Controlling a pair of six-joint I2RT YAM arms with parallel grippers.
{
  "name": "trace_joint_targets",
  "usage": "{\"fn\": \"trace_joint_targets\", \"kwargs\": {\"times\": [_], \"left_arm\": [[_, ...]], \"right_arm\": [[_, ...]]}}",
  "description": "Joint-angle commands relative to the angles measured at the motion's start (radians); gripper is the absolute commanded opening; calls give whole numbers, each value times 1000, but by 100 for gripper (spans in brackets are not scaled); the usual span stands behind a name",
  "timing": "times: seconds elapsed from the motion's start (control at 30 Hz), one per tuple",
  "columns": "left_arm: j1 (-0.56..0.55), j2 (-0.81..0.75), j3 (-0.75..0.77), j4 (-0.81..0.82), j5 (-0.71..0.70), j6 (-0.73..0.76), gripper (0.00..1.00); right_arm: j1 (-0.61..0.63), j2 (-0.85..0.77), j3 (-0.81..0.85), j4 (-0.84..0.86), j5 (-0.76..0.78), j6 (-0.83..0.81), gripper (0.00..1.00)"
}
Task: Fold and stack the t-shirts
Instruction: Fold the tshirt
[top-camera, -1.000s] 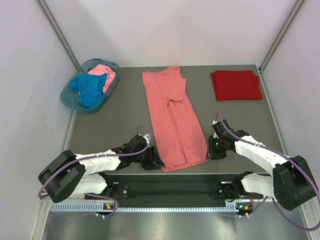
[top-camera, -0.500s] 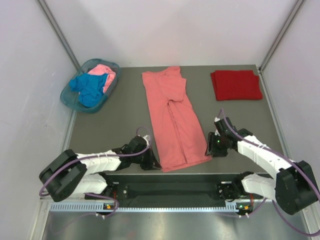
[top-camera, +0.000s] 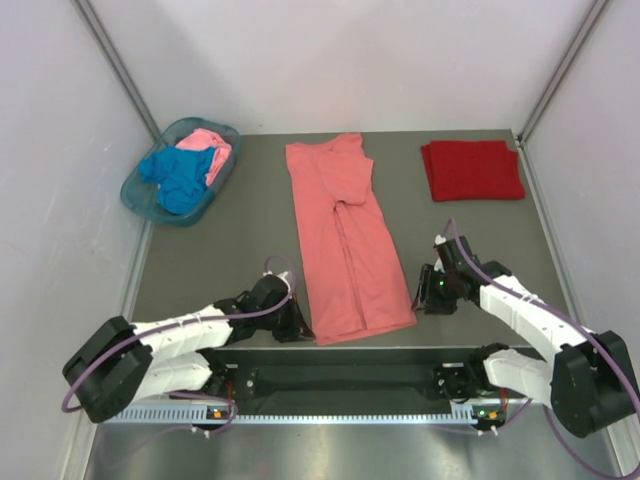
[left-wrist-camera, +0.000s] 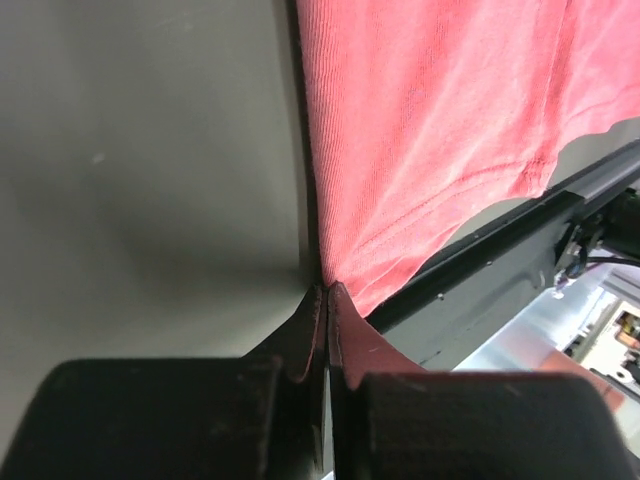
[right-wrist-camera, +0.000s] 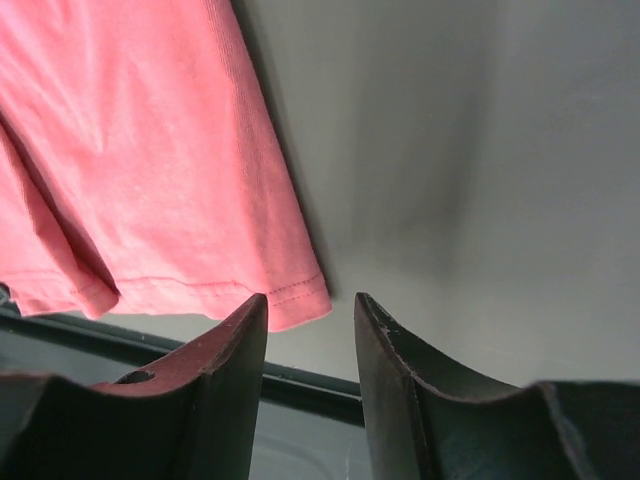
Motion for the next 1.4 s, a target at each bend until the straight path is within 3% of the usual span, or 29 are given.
{"fn": "trace_joint_targets", "kwargs": {"times": [0.0,0.2,0.33,0.57,1.07,1.37], "left_arm": [[-4,-57,-4,-135,-41,42,0],[-3,-111,-12,-201,-67,71,1],[-3,-103,-19,-147,-29,43,27],[-4,-125,-27,-130,-18,28,38],[-4,-84,-71,-66,-14,13,37],[-3,-87,-84,-59,-20,13,24]], "right_arm": [[-7,-46,-17,25,-61,0,40],[-1,-120,-98,47,-111,19,41],[-1,-103,-132,102,-169,19,41],[0,-102,-138,149,-217,36,41],[19,-45,-161,151,-137,20,38],[58,-39,-164,156,-108,23,33]]}}
